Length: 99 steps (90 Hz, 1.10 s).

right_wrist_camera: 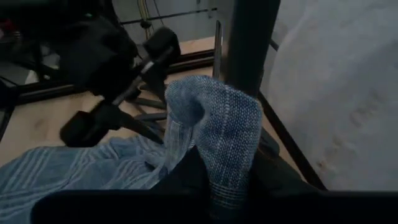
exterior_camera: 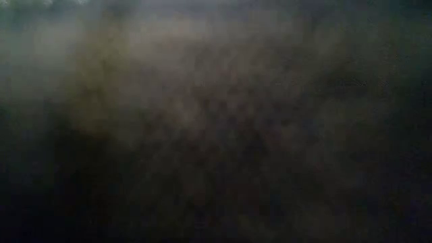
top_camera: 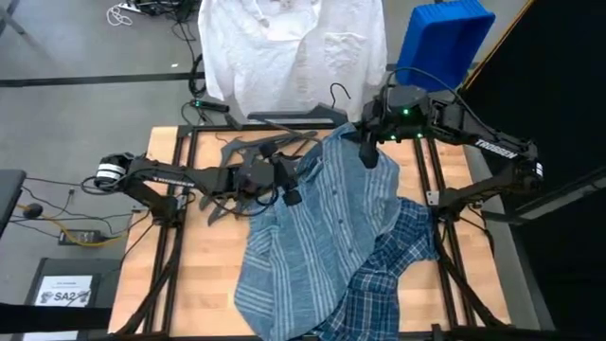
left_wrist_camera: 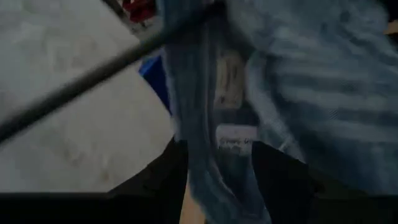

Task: Hang clothes
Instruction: Insert the black hanger into the green shirt

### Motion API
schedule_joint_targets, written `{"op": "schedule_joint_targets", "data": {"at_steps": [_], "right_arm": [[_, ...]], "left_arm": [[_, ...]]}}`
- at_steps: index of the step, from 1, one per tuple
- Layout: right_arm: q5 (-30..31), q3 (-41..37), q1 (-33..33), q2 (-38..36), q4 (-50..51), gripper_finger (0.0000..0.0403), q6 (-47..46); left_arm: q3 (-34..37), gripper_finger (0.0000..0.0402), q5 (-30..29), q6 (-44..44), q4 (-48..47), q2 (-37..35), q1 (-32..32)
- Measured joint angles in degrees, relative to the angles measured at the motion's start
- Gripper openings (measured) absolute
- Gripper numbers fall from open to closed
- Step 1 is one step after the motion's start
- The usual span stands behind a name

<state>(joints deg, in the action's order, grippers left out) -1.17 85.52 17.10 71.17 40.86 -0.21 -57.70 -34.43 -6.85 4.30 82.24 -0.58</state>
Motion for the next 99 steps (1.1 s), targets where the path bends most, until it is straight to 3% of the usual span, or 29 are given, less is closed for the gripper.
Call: {"op": "schedule_joint_targets", "data": {"at_steps": [13,50,99], "right_arm": [[0.0,0.02,0.02,-0.02,-0.11,0.0027,0.17],[0.07,0.04,0.0,-0.17,-0.15,0.0027,1.42],[0.07,0.05,0.01,-0.17,-0.46,0.0027,1.46]], "left_arm": [[2.07,0.0158,0.96,8.03,-0.15,0.01,-3.01],[2.66,0.0158,15.47,20.86,0.59,-0.03,-6.71],[2.76,0.0158,15.53,20.55,2.66,-0.06,-6.93]]}}
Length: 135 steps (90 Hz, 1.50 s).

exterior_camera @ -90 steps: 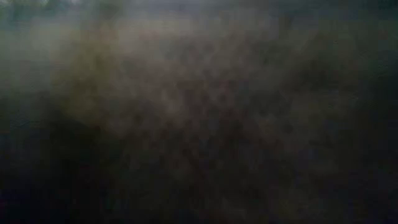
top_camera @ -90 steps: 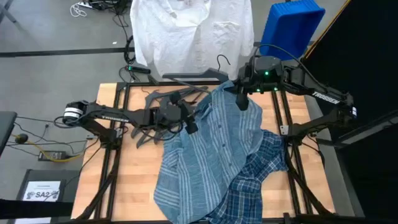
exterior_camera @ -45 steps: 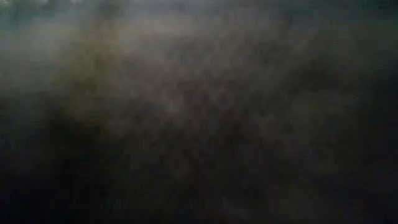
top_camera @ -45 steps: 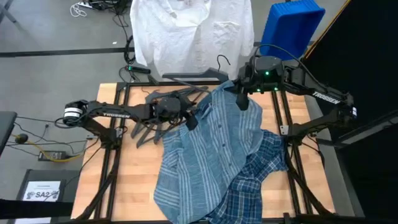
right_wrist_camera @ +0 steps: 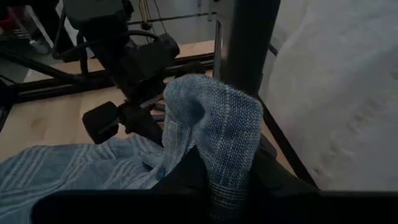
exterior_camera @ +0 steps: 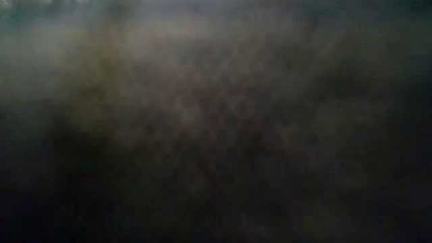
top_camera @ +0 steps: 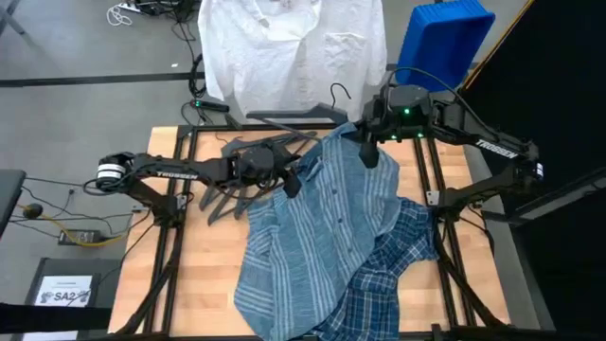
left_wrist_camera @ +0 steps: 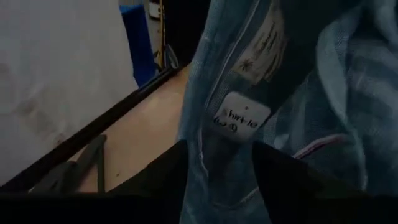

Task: Hang clothes
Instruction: Insert the black hanger into the green shirt

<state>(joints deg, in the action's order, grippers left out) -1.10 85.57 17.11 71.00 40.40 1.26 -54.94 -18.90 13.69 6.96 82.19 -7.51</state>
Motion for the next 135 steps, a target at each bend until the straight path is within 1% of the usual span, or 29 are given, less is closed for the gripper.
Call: {"op": "schedule_joint_targets", "data": {"at_steps": [8,21,26,35,45,51,79,87,95,109,117,135], "right_arm": [[0.01,-0.01,0.0,0.01,0.0,0.0027,0.19],[0.1,0.0,0.0,0.02,0.08,0.0027,0.5],[0.27,-0.01,0.01,0.02,0.23,0.0027,0.59],[0.28,0.01,-0.01,0.02,0.0,0.0027,1.38],[0.25,-0.01,0.04,0.02,-0.81,0.0027,1.75],[0.25,0.0,0.04,0.02,-1.37,0.0027,2.23],[0.23,0.01,0.04,0.04,-1.4,0.0027,2.93],[0.23,-0.01,0.04,0.05,-1.5,0.0027,2.95],[0.22,-0.01,0.03,0.07,-1.7,0.0027,2.95],[0.21,0.01,0.01,0.07,-1.75,0.0027,2.93],[0.19,-0.01,0.01,0.07,-1.7,0.0027,2.93],[0.0,-0.01,0.01,0.07,-1.71,0.0027,2.91]], "left_arm": [[2.79,0.0158,-0.02,0.04,3.69,-0.06,-0.19],[10.38,0.0158,1.88,2.94,16.87,-1.58,-0.92],[12.15,0.0158,2.0,3.79,19.73,-2.51,-1.58],[13.3,0.0158,2.4,5.88,17.96,-3.08,-2.87],[13.32,0.0158,5.17,7.8,17.26,-2.96,-3.68],[13.27,0.0158,5.65,8.41,17.66,-2.85,-3.81],[13.3,0.0158,5.23,9.51,13.86,-2.62,-5.35],[13.25,0.0158,4.9,10.82,14.86,-1.28,-6.34],[13.25,0.0158,7.35,12.06,15.8,0.75,-7.03],[13.25,0.0158,12.91,13.01,22.21,3.75,-7.17],[13.25,0.0158,15.89,13.79,23.74,4.12,-7.45],[13.25,0.0158,18.97,14.91,25.08,4.49,-8.25]]}}
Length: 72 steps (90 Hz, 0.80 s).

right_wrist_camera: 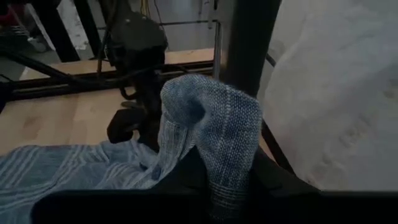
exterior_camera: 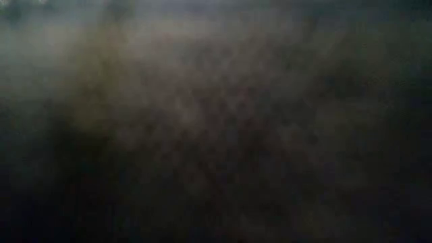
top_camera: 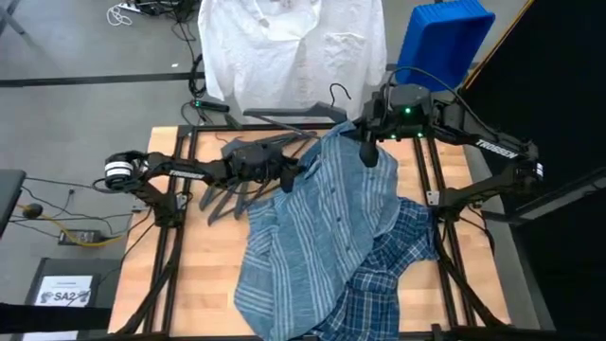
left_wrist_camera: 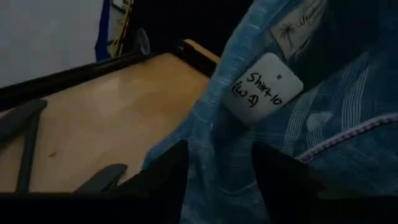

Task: Hang clothes
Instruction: Insert the black hanger into the green shirt

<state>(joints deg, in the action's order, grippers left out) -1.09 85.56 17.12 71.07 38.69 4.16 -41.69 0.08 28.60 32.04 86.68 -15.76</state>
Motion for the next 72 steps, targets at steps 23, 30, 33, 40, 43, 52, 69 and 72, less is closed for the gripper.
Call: {"op": "schedule_joint_targets", "data": {"at_steps": [23,30,33,40,43,52,69,72], "right_arm": [[-0.14,0.0,-0.11,0.02,-1.31,0.0027,-0.62],[-0.1,0.0,-0.09,0.02,-1.58,0.0027,-0.98],[-0.1,0.0,-0.11,0.02,-1.68,0.0027,-0.98],[-0.08,0.0,-0.11,0.02,-1.99,0.0027,-0.98],[-0.08,0.0,-0.12,0.02,-2.15,0.0027,-0.98],[-0.07,0.0,-0.13,0.02,-2.22,0.0027,-1.11],[-0.06,0.0,-0.15,0.02,-2.26,0.0027,-1.16],[-0.06,0.0,-0.16,0.02,-2.27,0.0027,-1.16]], "left_arm": [[0.0,0.0158,2.17,2.11,3.85,4.68,-0.22],[0.0,0.0158,3.98,3.53,7.02,6.33,-0.42],[0.0,0.0158,4.71,4.09,8.53,6.82,-0.52],[0.0,0.0158,6.13,4.95,12.04,8.07,-0.62],[-0.02,0.0158,6.83,5.29,13.65,8.66,-0.63],[-0.02,0.0158,8.02,6.67,17.51,10.59,-0.62],[-0.04,0.013,8.15,6.51,20.09,13.28,-0.62],[-0.04,0.0112,8.11,6.49,20.1,13.5,-0.62]]}}
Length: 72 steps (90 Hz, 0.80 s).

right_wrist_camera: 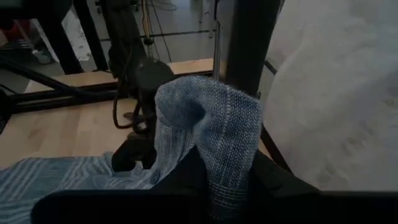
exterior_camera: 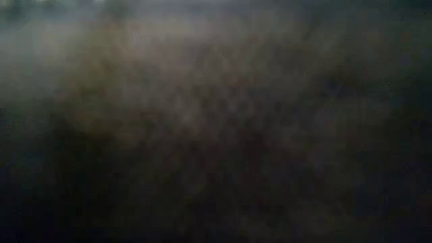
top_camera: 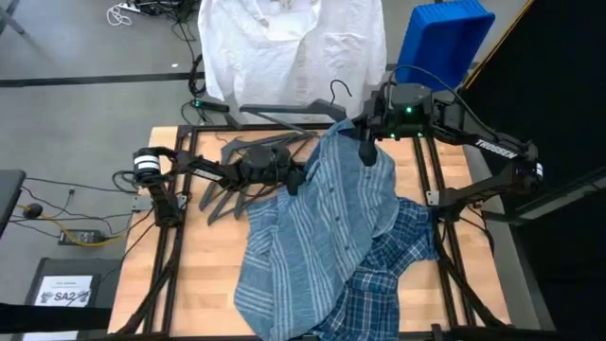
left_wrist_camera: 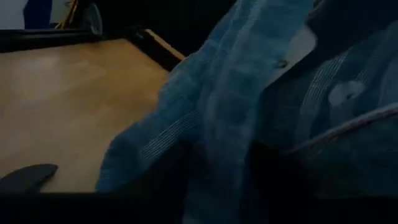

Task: Hang clothes
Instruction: Insert the black hanger into the green shirt

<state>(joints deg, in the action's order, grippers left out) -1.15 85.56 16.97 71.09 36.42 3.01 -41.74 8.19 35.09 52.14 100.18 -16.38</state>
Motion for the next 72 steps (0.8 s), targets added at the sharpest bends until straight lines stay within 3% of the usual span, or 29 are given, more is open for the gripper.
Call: {"op": "schedule_joint_targets", "data": {"at_steps": [15,42,54,72], "right_arm": [[0.03,0.0,0.0,0.0,-0.37,0.0027,0.0],[-0.13,0.0,-0.02,-1.07,1.41,0.0027,2.19],[-0.2,0.0,-0.03,-2.75,4.08,0.0027,3.03],[-0.34,-0.09,-0.46,-4.95,7.2,0.0027,3.57]], "left_arm": [[0.0,0.0012,-0.02,-1.64,1.23,0.35,-0.11],[0.0,0.0001,1.79,-3.53,-2.69,-2.0,-1.87],[0.01,0.0,1.49,-6.98,-11.4,-6.67,-2.74],[-0.15,0.0,-4.13,-12.83,-27.42,-16.93,-2.97]]}}
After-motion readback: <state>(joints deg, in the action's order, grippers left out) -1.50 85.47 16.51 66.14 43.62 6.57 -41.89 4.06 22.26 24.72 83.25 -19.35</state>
